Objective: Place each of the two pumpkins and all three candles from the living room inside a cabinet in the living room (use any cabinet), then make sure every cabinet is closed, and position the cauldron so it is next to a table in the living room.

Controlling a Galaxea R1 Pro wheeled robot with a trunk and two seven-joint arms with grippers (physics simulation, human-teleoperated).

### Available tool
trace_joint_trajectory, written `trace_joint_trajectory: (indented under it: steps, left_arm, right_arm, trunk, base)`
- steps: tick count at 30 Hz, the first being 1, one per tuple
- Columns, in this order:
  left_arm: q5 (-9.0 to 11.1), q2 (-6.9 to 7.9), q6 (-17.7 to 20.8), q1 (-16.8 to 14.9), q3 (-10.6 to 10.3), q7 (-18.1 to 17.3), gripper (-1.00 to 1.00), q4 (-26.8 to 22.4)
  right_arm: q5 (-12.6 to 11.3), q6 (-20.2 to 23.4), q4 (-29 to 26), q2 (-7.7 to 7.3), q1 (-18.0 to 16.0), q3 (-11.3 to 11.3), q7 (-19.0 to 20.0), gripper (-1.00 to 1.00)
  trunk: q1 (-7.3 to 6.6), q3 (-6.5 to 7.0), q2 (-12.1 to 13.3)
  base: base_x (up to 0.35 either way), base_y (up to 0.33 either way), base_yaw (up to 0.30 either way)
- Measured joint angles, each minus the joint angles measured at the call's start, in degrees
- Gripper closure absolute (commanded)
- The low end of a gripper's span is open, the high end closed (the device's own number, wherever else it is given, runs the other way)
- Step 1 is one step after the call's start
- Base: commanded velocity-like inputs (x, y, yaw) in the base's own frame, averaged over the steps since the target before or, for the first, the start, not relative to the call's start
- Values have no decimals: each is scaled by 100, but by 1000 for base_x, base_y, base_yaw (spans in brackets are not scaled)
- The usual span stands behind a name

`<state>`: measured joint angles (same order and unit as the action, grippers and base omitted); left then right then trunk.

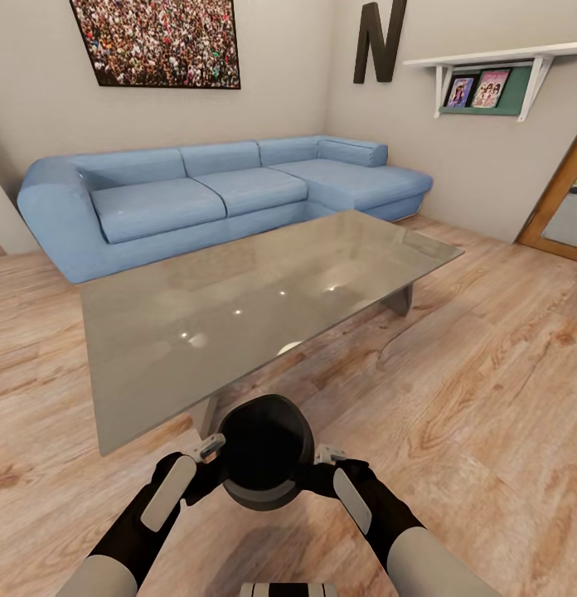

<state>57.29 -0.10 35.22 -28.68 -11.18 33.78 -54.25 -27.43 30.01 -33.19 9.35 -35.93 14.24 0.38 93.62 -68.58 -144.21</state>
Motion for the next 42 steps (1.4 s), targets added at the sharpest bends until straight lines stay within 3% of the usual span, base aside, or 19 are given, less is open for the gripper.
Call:
trace_joint_trajectory:
  steps: [37,38,42]
  left_arm:
    - [-12,1,7,1,-26,3,100,-27]
    - [-7,1,5,1,-26,5,-100,-27]
    - [55,0,-49,-3,-25,10,-100,-34]
  right_arm:
    - [11,-1,0,0,0,-6,14,-100]
    - [11,0,0,0,0,-6,13,-100]
    - [32,0,3,-1,0,-2,10,-100]
  trunk:
    - [0,0,0]
    - [0,0,0]
    - [-1,0,-1]
  base:
    - [0,0,0]
    - [0,0,0]
    - [0,0,0]
